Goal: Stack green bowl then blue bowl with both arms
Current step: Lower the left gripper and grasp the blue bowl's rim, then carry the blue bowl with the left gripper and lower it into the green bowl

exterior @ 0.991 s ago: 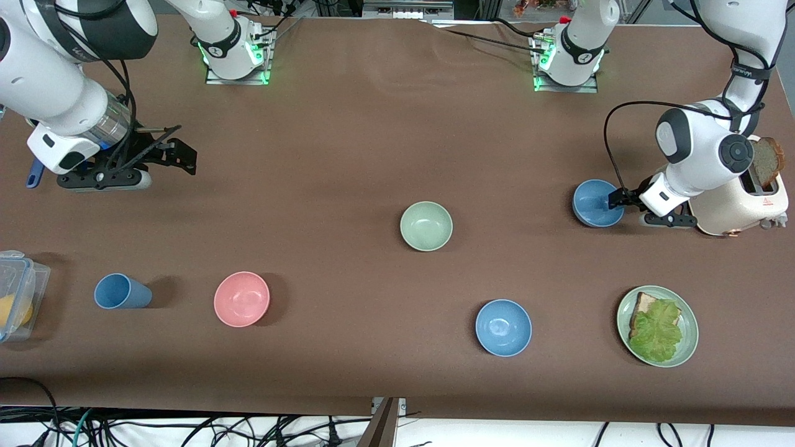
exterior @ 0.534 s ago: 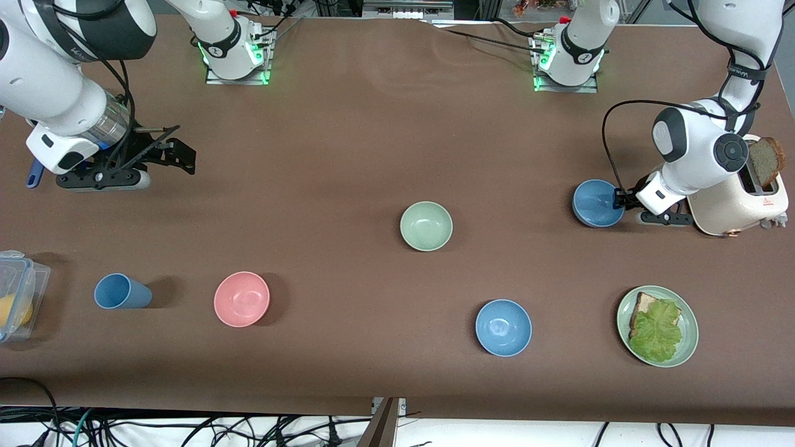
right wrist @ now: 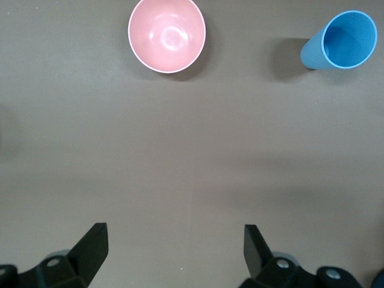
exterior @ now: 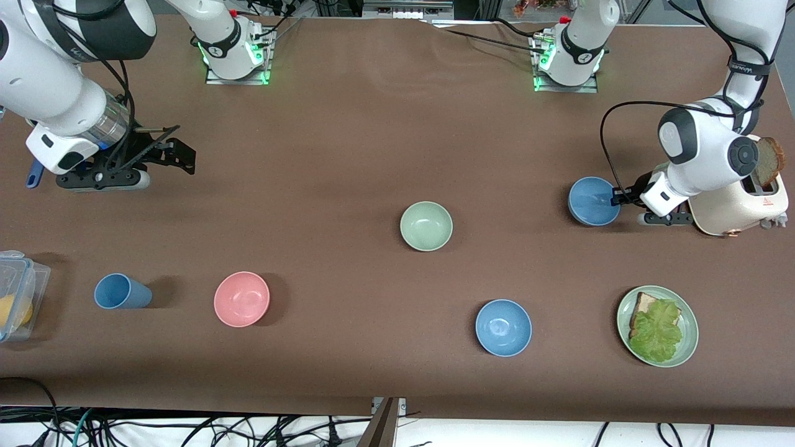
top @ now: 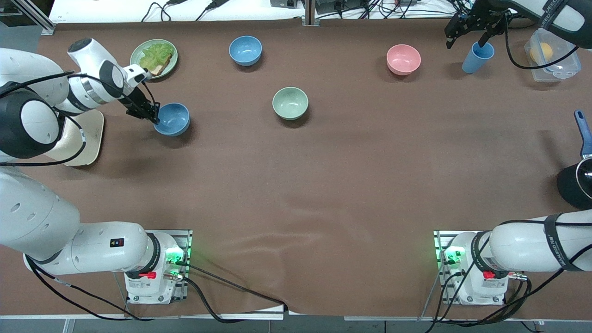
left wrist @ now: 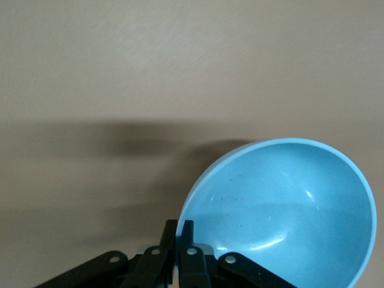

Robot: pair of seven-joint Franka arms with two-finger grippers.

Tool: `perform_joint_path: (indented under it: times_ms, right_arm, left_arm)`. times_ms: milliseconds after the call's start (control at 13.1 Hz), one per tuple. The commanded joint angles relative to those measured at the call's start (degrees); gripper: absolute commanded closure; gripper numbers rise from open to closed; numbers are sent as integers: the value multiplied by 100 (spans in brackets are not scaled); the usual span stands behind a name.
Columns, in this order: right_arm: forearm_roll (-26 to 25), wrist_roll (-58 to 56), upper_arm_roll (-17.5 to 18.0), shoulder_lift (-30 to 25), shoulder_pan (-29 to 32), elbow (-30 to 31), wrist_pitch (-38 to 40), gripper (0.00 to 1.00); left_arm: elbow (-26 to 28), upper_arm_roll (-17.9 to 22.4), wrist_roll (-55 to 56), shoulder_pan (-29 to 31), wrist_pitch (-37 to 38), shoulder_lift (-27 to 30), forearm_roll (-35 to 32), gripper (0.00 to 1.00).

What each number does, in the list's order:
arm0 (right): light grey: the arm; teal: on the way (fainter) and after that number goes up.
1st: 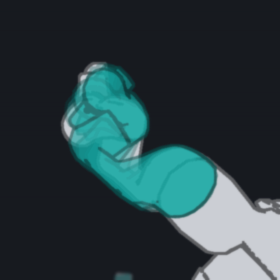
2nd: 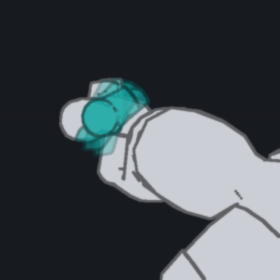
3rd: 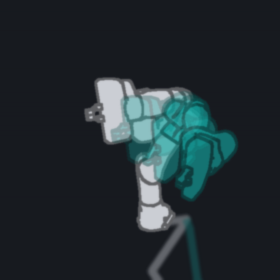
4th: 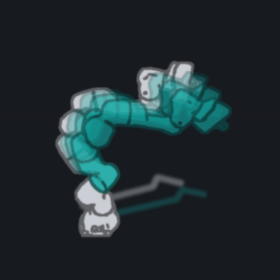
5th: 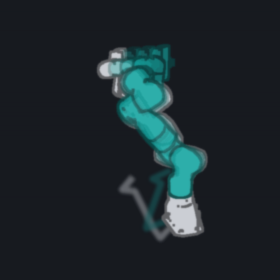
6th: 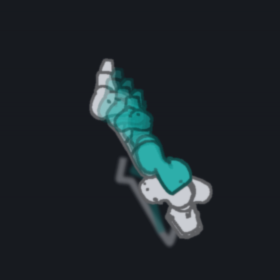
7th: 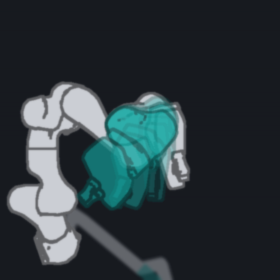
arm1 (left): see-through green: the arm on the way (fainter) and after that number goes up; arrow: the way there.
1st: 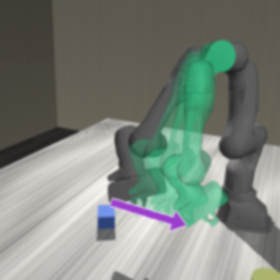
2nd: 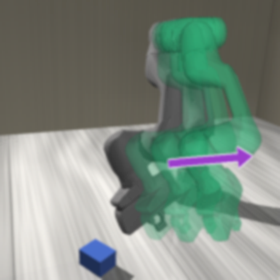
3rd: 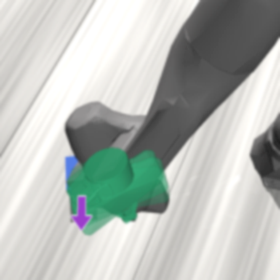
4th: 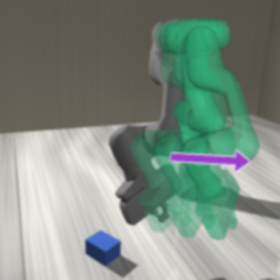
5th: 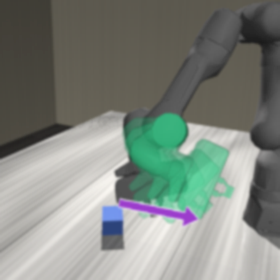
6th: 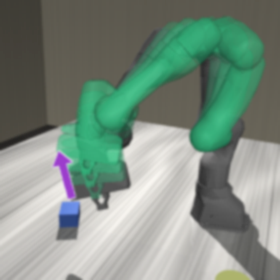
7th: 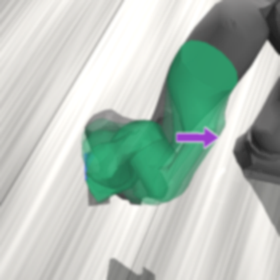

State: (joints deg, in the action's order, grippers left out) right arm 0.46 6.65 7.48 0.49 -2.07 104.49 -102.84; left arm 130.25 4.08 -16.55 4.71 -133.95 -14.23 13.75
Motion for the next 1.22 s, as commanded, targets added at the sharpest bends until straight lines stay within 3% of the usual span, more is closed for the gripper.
perform_joint_path:
  times_ms: [0, 229, 610, 839, 1143]
  right_arm:
    - [-29, -85, 25, -181, 58, 151, 27, 0]
    - [-29, -103, 8, -199, 58, 151, 27, 0]
    - [-37, -111, -45, -199, 58, 151, 27, 0]
    - [-37, -120, -54, -199, 58, 151, 36, 0]
    - [-37, -155, -98, -199, 58, 151, 36, 0]
  left_arm:
    - [-744, -187, -68, -128, 833, 104, 495, 100]
    - [-1342, -223, 20, -899, 941, -18, 708, 100]
    - [-2826, -223, 2117, -2411, 932, -948, 717, 100]
    - [-3662, -223, 2928, -2957, 923, -1599, 700, 100]
    - [-4121, -215, 3377, -3397, 888, -2180, 700, 100]
